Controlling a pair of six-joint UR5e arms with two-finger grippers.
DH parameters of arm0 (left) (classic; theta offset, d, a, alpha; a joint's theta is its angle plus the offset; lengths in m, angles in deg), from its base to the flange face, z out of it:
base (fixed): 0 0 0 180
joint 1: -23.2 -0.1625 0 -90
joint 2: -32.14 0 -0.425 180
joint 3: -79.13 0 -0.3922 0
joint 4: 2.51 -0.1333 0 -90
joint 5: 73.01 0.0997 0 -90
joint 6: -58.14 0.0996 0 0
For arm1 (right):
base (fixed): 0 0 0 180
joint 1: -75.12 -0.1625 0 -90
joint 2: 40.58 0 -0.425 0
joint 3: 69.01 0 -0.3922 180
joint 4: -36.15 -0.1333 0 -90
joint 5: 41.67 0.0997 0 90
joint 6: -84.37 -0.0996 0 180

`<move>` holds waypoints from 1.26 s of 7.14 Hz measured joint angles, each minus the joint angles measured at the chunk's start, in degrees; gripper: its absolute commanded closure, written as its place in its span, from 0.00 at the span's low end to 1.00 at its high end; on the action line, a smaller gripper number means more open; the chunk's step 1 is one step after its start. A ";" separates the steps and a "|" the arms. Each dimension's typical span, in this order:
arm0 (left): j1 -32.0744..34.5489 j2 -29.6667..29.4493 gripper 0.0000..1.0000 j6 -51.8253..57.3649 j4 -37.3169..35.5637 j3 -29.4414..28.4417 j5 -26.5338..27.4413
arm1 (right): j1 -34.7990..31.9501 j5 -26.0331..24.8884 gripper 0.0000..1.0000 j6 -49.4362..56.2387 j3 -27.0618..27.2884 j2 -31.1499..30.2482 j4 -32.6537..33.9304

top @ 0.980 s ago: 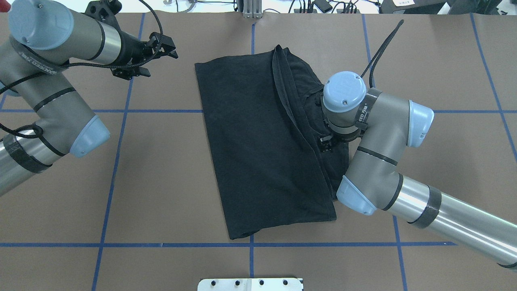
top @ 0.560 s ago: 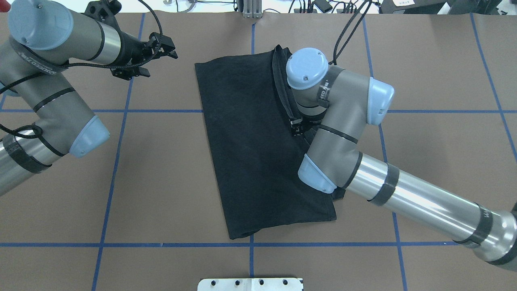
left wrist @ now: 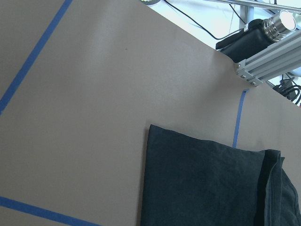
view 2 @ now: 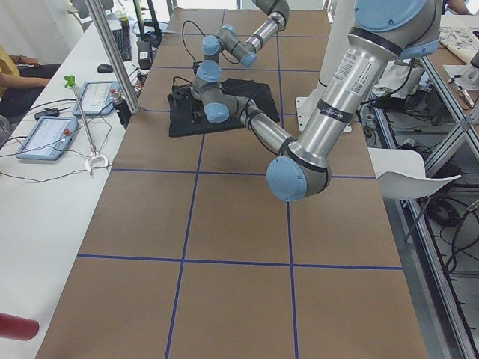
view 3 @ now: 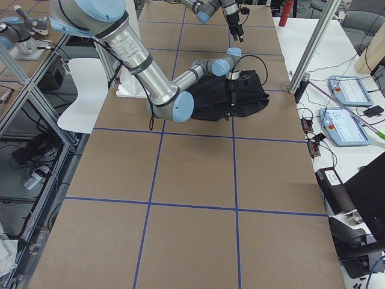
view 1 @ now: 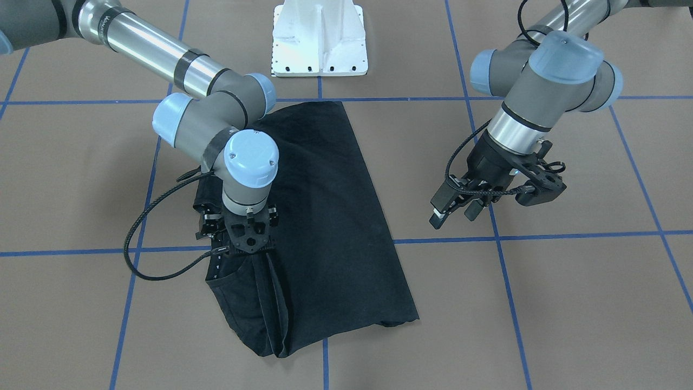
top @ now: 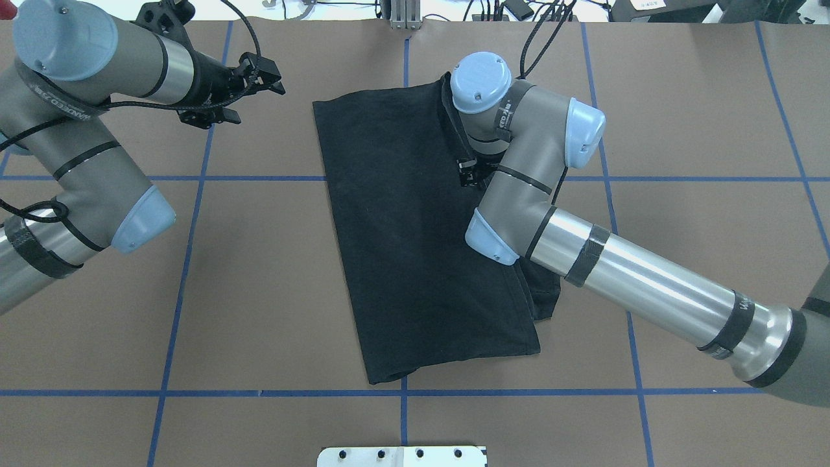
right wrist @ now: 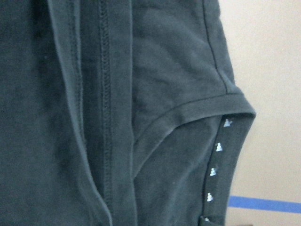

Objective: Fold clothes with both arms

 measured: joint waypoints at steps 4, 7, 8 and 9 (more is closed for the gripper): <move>0.00 -0.62 0.00 0.00 -0.16 0.19 0.04 | -2.65 3.27 0.00 -7.51 7.80 -2.73 2.29; -0.05 -0.13 0.00 0.25 0.08 1.70 0.66 | 0.09 5.93 0.00 -46.22 24.56 -16.49 -7.58; -0.10 -0.05 0.00 0.56 0.14 2.13 1.01 | 1.64 5.85 0.00 -59.71 27.98 -23.13 -17.78; -0.14 -0.04 0.00 0.80 0.16 2.50 1.22 | 2.84 5.63 0.00 -69.91 29.63 -28.83 -27.87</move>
